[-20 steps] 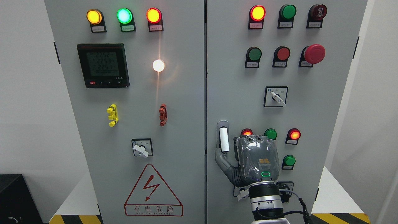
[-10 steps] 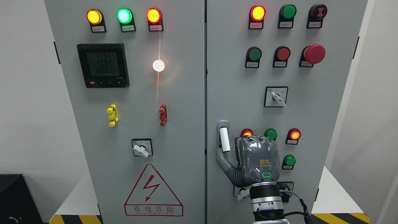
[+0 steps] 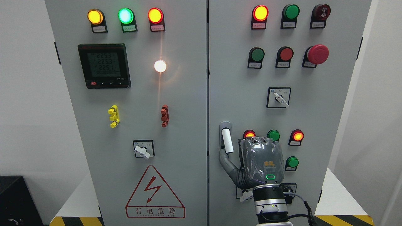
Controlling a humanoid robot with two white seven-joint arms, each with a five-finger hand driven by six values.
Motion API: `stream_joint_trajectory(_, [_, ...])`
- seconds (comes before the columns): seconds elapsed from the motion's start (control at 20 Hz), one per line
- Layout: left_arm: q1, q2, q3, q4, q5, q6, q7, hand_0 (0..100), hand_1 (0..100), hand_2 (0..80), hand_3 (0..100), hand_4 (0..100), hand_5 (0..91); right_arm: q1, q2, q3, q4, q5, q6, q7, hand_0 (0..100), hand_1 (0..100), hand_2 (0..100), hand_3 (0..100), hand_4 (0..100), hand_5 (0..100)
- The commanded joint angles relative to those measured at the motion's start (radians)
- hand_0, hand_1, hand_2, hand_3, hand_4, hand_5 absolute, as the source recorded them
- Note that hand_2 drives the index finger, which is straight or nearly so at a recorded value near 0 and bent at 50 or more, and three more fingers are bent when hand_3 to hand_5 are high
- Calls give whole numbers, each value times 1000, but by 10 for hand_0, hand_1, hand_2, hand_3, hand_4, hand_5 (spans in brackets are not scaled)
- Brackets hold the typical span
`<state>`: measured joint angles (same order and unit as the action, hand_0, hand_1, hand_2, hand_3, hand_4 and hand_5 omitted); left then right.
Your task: Release door handle
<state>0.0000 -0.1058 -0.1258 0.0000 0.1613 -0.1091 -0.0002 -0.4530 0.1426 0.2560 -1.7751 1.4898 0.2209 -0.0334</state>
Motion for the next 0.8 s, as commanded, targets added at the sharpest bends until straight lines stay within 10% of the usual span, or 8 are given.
stream_joint_trajectory(0.0, [-26, 0, 0, 29, 0, 0, 0, 120, 556, 0, 0, 0, 0, 0, 0, -4, -4, 0, 12, 0, 439, 357, 957, 1000, 1000, 1000])
stream_joint_trajectory(0.75, [-26, 0, 0, 29, 0, 0, 0, 120, 556, 0, 0, 0, 0, 7, 0, -4, -7, 1, 23, -10, 431, 363, 956, 1000, 1000, 1000])
